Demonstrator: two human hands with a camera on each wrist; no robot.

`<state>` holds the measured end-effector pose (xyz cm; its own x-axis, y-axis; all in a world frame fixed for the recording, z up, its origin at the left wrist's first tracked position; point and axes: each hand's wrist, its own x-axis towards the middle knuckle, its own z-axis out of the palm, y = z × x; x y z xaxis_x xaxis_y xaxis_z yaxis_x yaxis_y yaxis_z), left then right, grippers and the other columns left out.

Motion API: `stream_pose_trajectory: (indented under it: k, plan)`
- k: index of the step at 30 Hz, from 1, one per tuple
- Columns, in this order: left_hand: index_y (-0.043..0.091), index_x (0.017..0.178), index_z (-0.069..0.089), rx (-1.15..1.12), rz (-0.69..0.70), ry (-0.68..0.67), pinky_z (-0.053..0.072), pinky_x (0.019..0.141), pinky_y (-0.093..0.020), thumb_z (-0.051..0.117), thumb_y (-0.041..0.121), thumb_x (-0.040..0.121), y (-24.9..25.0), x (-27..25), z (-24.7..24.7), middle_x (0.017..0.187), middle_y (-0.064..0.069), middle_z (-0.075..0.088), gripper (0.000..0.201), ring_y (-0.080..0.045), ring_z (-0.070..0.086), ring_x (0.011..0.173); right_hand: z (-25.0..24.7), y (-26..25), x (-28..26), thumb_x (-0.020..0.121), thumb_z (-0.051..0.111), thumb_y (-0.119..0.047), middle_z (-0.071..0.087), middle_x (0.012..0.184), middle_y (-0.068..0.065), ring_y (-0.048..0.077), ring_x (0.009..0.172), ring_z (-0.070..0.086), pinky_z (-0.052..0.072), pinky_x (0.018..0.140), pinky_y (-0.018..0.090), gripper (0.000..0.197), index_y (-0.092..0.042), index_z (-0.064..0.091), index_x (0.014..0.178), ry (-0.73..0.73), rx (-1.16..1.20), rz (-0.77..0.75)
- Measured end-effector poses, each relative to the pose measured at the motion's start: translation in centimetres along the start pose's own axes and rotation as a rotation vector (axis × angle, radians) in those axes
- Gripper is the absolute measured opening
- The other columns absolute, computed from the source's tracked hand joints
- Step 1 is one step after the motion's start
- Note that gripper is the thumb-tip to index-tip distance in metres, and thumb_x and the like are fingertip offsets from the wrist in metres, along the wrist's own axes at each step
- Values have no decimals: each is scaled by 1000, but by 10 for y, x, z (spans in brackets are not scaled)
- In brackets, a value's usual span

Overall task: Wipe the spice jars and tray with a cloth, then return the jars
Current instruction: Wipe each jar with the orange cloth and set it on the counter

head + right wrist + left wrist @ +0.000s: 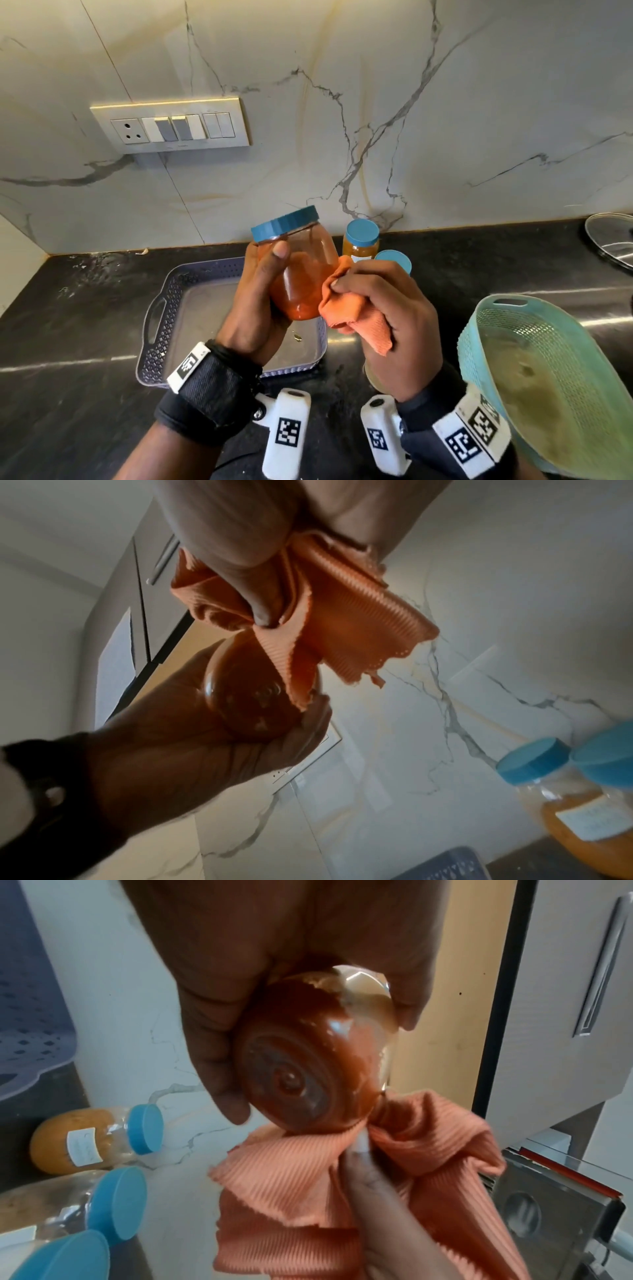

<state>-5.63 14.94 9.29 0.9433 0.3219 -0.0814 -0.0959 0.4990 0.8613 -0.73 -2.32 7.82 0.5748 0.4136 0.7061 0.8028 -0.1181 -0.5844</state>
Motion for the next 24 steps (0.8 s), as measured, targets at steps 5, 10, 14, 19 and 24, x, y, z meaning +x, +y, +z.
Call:
stream_pose_trajectory:
  k: [5, 10, 14, 19, 24]
  plan:
    - [8, 131, 60, 145, 42, 20, 51, 94, -54, 60, 46, 89, -1, 4, -6, 127, -22, 65, 57, -44, 61, 118, 5, 0, -6, 83, 76, -30, 63, 117, 0, 19, 107, 62, 55, 83, 33, 36, -21, 67, 116, -120, -156, -125]
    - [22, 129, 52, 373, 100, 71, 60, 78, -44, 89, 54, 56, -4, -1, -10, 121, -10, 68, 89, -30, 70, 107, 6, 6, -11, 74, 87, -28, 57, 123, -1, 19, 111, 60, 57, 83, 33, 58, -25, 57, 124, -194, -244, -213]
    - [7, 136, 52, 199, 58, -4, 55, 92, -51, 76, 39, 76, -7, -4, -9, 130, -19, 65, 72, -36, 65, 118, -6, 9, 19, 78, 79, -19, 65, 110, 7, 19, 101, 63, 55, 80, 32, 32, -13, 72, 108, -101, -99, -170]
    - [1, 143, 43, 59, 50, 10, 45, 105, -63, 79, 44, 74, -9, -2, -4, 137, -25, 58, 89, -44, 55, 128, -15, 11, 42, 79, 77, -11, 66, 107, 6, 15, 101, 65, 55, 87, 28, 26, -9, 73, 104, -63, 23, -94]
    - [-4, 145, 42, -82, 32, 8, 32, 114, -66, 70, 58, 76, 3, -4, -6, 141, -37, 49, 97, -52, 45, 134, -1, -6, 6, 78, 82, -19, 64, 114, 6, 21, 107, 62, 53, 87, 34, 33, -14, 73, 110, -171, -18, -174]
